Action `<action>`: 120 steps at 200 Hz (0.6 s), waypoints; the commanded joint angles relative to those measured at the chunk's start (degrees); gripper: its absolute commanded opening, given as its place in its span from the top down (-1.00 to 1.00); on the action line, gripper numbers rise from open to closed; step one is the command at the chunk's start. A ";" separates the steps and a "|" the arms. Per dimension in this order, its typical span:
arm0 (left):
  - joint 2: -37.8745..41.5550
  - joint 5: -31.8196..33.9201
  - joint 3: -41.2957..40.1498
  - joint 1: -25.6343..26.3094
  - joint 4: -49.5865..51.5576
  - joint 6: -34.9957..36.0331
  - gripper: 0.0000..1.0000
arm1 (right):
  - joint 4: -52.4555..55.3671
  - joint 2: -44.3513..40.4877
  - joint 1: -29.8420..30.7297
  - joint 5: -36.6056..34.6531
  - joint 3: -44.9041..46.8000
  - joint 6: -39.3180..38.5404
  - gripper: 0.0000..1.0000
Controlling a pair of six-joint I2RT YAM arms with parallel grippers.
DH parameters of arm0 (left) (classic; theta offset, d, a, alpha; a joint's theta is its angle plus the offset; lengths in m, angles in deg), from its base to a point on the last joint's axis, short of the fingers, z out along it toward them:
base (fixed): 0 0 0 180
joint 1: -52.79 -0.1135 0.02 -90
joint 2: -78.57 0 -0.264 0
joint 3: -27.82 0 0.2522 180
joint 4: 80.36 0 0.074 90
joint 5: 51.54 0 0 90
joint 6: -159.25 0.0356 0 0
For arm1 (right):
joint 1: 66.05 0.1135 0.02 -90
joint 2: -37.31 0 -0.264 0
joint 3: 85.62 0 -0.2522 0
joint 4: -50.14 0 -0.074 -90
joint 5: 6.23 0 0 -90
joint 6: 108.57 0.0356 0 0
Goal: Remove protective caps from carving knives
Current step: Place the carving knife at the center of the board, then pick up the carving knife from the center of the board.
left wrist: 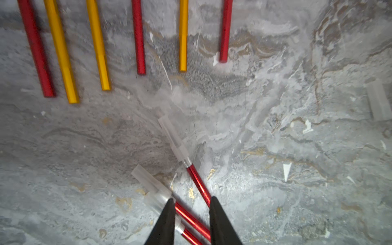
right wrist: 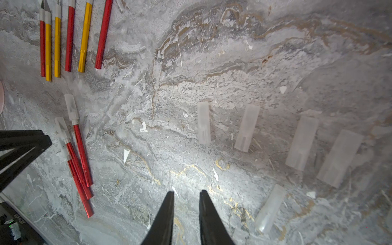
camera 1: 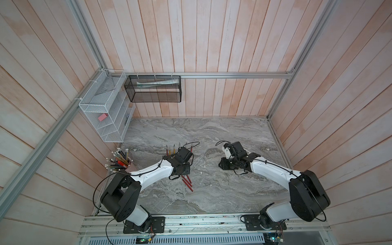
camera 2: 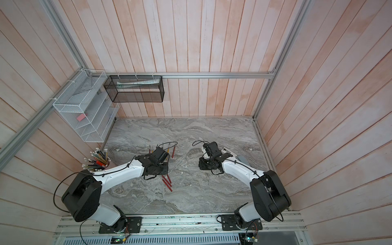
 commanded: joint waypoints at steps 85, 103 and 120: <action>-3.60 -2.94 -0.55 1.73 -4.78 -4.24 0.40 | 0.66 0.85 0.75 -0.14 -1.47 -0.99 0.53; -3.01 -2.68 -0.78 1.85 -4.50 -4.57 0.40 | 0.66 1.24 0.75 -0.06 -1.65 -1.16 0.54; -2.38 -2.46 -0.95 1.91 -4.36 -4.79 0.40 | 0.57 1.67 0.76 0.26 -1.82 -1.26 0.54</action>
